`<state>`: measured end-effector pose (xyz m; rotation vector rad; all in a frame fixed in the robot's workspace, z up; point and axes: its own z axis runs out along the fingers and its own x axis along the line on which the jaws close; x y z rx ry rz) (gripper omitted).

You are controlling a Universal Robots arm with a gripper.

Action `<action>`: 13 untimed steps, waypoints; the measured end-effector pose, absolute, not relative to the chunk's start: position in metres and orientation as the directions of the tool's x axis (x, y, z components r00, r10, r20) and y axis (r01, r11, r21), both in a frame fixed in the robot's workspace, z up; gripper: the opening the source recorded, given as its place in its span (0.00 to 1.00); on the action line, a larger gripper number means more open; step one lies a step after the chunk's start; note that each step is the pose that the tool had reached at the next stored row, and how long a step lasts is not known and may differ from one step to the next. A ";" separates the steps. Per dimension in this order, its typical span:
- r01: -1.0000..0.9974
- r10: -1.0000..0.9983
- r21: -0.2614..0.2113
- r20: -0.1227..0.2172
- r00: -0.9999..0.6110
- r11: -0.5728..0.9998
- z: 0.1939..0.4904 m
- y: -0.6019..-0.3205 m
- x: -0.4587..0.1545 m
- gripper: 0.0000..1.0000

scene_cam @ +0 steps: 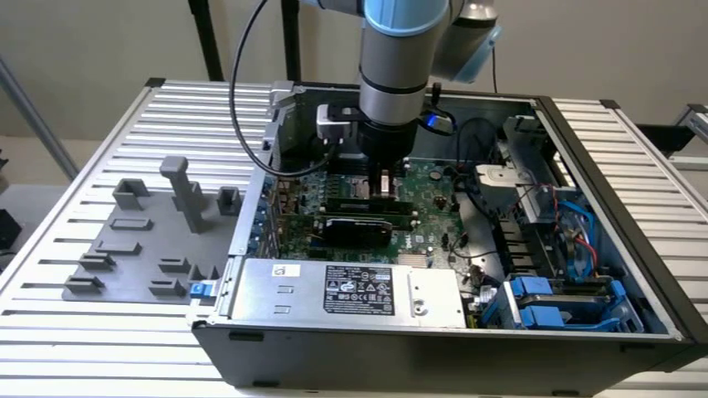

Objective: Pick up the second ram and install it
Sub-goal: 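Insert the second ram into the second slot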

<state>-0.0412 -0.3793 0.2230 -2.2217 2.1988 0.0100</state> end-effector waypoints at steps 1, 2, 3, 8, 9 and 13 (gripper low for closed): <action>-1.000 -1.000 -0.007 -0.016 0.010 -0.010 0.223 -0.379 -0.041 0.00; -1.000 -1.000 -0.007 -0.016 0.010 -0.010 0.223 -0.379 -0.041 0.00; -1.000 -1.000 -0.007 -0.015 0.010 -0.010 0.223 -0.379 -0.041 0.00; -1.000 -1.000 -0.007 -0.016 0.010 -0.010 0.222 -0.379 -0.041 0.00; -1.000 -1.000 -0.007 -0.016 0.010 -0.010 0.222 -0.379 -0.041 0.00; -1.000 -1.000 -0.007 -0.016 0.011 -0.010 0.222 -0.379 -0.041 0.00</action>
